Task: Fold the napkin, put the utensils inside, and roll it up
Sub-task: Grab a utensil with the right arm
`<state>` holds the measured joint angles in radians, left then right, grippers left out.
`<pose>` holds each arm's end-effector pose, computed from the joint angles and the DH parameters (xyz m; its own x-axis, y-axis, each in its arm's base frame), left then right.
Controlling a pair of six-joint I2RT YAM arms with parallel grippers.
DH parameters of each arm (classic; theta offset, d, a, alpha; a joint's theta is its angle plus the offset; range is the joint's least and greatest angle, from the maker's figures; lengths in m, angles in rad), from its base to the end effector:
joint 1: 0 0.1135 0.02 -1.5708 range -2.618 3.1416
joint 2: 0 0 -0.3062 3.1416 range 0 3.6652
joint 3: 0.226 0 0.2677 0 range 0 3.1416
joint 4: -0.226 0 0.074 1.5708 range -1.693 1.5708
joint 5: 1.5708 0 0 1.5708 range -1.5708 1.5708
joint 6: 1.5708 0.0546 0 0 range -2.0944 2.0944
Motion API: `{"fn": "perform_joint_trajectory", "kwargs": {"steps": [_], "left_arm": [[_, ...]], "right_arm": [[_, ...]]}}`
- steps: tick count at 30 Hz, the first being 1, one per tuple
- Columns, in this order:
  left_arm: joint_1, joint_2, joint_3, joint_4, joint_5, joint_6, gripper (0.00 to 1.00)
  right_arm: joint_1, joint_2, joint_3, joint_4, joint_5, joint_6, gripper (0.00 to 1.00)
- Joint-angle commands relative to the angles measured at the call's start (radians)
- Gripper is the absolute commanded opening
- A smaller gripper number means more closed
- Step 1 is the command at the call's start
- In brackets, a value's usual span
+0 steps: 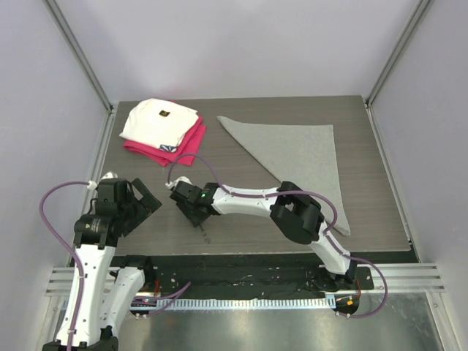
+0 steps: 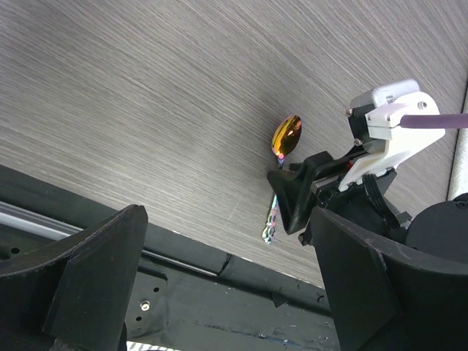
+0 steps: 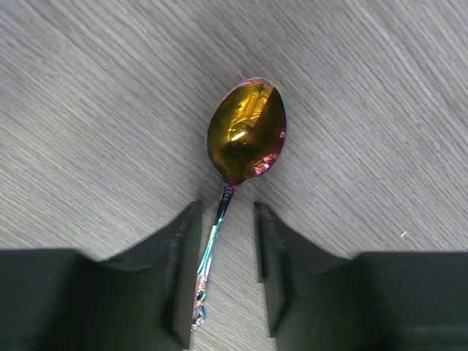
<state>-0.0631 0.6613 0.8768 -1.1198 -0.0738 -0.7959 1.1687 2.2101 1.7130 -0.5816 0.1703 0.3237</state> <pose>0.0998 -0.0023 0.3150 -0.5613 -0.6785 -0.4740 -0.5483 0.7338 -0.4012 0.2124 0.4758 0.1749 -0.6055 -0.6228 -0.4955 -0.7204 0.6935 0.0087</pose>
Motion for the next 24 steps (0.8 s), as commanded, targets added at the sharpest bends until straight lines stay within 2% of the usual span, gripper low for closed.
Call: {"fn": "perform_joint_trajectory", "kwargs": {"steps": [1, 2, 5, 10, 14, 18, 24], "left_arm": [[0.003, 0.006, 0.030, 0.015, 0.014, 0.007, 1.00], [0.005, 0.008, 0.030, 0.024, 0.012, 0.007, 1.00], [0.005, 0.014, 0.028, 0.041, 0.003, 0.006, 1.00], [0.005, 0.067, 0.005, 0.123, 0.014, -0.002, 1.00], [0.005, 0.145, -0.006, 0.236, 0.063, 0.014, 1.00], [0.005, 0.245, 0.022, 0.325, 0.068, 0.030, 1.00], [0.003, 0.414, 0.071, 0.437, 0.123, 0.021, 1.00]], "right_arm": [[0.003, 0.016, 0.014, -0.069, 0.061, -0.009, 0.29], [0.005, 0.014, 0.004, -0.072, 0.066, -0.009, 0.20], [-0.007, -0.009, -0.045, -0.075, 0.063, -0.029, 0.01], [-0.095, -0.102, -0.127, -0.043, 0.025, -0.095, 0.01], [-0.245, -0.306, -0.210, 0.037, -0.025, -0.175, 0.01], [-0.367, -0.395, -0.208, 0.052, -0.043, -0.302, 0.01], [-0.539, -0.331, -0.144, 0.020, -0.035, -0.469, 0.01]]}}
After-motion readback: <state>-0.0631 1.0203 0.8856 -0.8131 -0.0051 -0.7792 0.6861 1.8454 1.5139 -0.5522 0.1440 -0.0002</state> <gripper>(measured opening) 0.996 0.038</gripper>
